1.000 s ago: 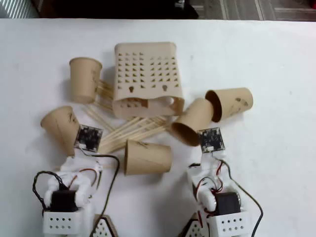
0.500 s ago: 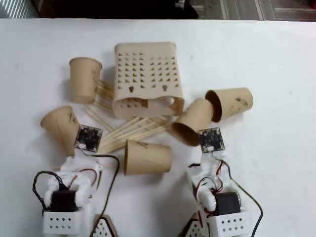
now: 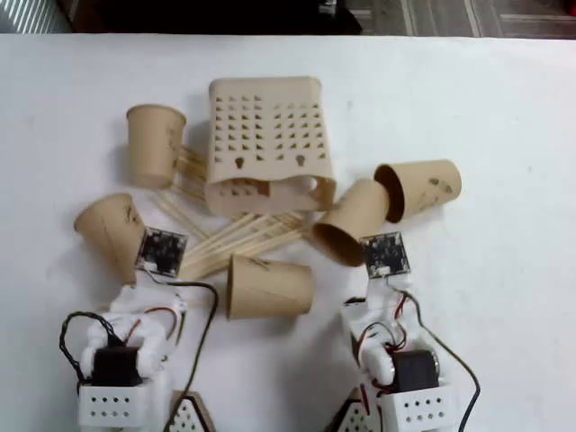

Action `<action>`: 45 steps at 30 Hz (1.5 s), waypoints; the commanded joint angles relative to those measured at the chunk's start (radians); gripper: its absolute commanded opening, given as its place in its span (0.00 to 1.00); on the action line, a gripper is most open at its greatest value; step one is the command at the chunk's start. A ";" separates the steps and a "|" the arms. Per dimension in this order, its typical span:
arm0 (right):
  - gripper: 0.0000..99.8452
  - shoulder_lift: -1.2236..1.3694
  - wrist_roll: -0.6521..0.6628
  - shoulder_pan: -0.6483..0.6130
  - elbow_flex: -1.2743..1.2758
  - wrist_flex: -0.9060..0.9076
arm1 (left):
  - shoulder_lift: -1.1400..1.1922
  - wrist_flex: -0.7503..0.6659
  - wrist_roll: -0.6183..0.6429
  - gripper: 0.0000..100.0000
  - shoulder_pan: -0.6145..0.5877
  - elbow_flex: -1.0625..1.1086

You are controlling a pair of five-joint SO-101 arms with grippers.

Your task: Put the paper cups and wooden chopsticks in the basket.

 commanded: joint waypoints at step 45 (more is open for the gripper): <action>0.40 1.678 0.941 -0.166 -1.548 0.007 | -0.004 0.006 -0.006 0.03 0.004 -0.092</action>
